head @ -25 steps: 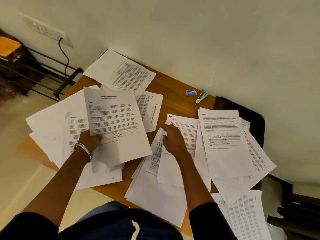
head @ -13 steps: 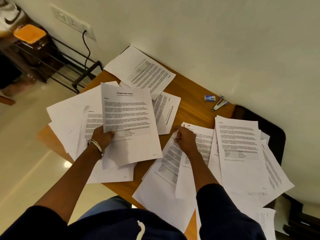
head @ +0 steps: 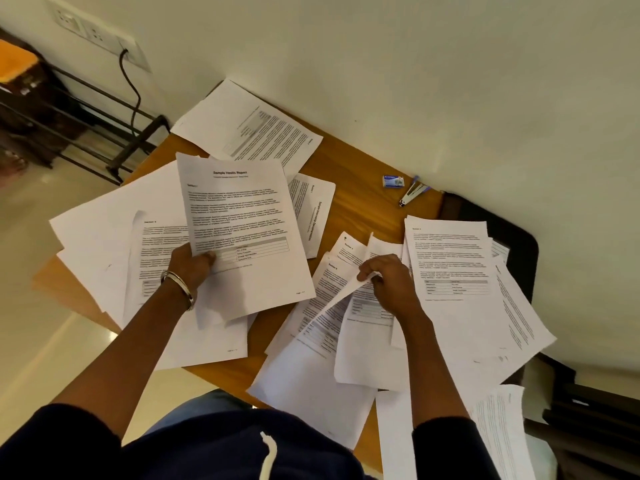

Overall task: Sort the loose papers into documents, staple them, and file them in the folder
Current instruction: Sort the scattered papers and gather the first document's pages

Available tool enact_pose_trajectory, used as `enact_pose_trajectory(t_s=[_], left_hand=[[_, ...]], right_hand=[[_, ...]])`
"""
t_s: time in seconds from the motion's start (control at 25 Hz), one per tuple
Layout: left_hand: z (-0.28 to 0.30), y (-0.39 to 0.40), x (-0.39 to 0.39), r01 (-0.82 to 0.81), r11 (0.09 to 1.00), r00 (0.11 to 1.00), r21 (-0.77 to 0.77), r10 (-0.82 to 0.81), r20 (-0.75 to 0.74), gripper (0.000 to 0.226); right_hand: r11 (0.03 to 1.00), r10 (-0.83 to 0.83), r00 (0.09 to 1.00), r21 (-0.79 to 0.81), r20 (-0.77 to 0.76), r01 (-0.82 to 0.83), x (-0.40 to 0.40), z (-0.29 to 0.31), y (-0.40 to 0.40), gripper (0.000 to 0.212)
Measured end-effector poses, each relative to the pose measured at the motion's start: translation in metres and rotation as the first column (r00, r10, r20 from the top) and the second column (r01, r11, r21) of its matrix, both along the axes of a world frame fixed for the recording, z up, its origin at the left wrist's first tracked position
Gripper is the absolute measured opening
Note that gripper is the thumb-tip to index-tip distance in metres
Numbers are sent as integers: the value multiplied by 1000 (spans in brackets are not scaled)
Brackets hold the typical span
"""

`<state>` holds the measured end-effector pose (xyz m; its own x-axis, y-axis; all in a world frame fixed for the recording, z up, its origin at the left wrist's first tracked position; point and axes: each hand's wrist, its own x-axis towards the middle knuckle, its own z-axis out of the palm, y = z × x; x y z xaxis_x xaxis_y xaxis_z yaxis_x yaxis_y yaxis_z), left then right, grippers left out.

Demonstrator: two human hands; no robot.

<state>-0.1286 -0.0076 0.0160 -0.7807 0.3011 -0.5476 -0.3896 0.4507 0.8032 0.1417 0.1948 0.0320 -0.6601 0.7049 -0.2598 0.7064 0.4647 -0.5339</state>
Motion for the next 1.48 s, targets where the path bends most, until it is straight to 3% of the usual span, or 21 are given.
enact_pose_trajectory(t_s=[0.08,0.16,0.24,0.44,0.52,0.68,0.8,0.88,0.96,1.16,1.32,1.44,1.48], left_hand=[[0,-2,2,8,1000,1000,-3,-8,0,38],[-1,-7,1,5,1000,1000,2,-5,-3,37],[-1,-11,0,-8,1000,1000,-3,8,-8,37],[-1,-19,0,-24,1000,1000,-4,24,4,37],[-1,-19,1,-25,1000,1000,3,25,4,37],[0,-13,1,-24,1000,1000,2,24,5,36],[0,-9,2,-5,1000,1000,17,4,11,35],[0,-6,3,-2,1000,1000,24,2,17,36],[1,-3,3,6,1000,1000,26,-7,22,37],[3,5,6,41,998,999,48,-42,31,35],[12,11,3,-23,996,999,90,20,26,38],[20,24,3,-1,989,999,148,-4,38,40],[20,30,7,51,986,997,160,-58,41,40]], right_hand=[[997,-14,997,75,76,9,-14,-4,-2,8],[984,105,977,125,185,-129,-32,-12,-6,7],[972,190,934,76,303,-222,-49,-20,-9,14],[962,139,904,160,404,-220,-55,-42,-10,46],[971,122,901,138,416,-195,-54,-45,-6,48],[983,89,930,120,357,-140,-49,-42,0,27],[998,-36,999,49,0,36,-21,-41,-4,17],[985,-173,946,-39,-274,168,7,-43,-9,28],[965,-263,893,-108,-366,240,24,-44,-17,26],[949,-313,869,-91,-384,302,19,-37,-21,19],[918,-397,870,-113,-292,381,-9,-28,-20,50],[869,-482,869,62,-109,490,4,-27,-38,61],[782,-609,791,132,-47,610,21,-29,-46,59]])
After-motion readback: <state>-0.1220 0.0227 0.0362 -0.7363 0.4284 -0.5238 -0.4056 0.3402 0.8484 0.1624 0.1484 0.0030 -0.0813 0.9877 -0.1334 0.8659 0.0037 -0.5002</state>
